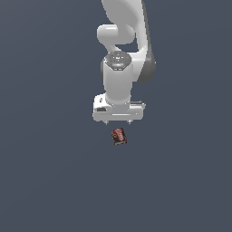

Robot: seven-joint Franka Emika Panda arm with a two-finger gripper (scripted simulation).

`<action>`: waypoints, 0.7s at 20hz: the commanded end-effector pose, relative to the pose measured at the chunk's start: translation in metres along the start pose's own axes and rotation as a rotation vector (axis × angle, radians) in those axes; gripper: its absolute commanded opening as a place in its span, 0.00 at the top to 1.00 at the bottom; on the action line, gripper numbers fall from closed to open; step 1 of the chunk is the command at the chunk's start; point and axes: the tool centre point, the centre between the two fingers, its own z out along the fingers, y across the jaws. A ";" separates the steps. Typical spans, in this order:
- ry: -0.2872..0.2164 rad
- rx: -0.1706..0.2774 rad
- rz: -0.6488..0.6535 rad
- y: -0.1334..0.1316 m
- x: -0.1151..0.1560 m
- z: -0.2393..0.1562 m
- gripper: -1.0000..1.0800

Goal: Pick up the object and move it to a goal position.

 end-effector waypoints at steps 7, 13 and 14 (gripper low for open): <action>0.000 0.001 0.049 0.016 -0.002 0.002 0.04; 0.000 0.002 0.082 0.027 -0.003 0.002 0.04; 0.000 0.002 0.078 0.026 -0.003 0.002 0.04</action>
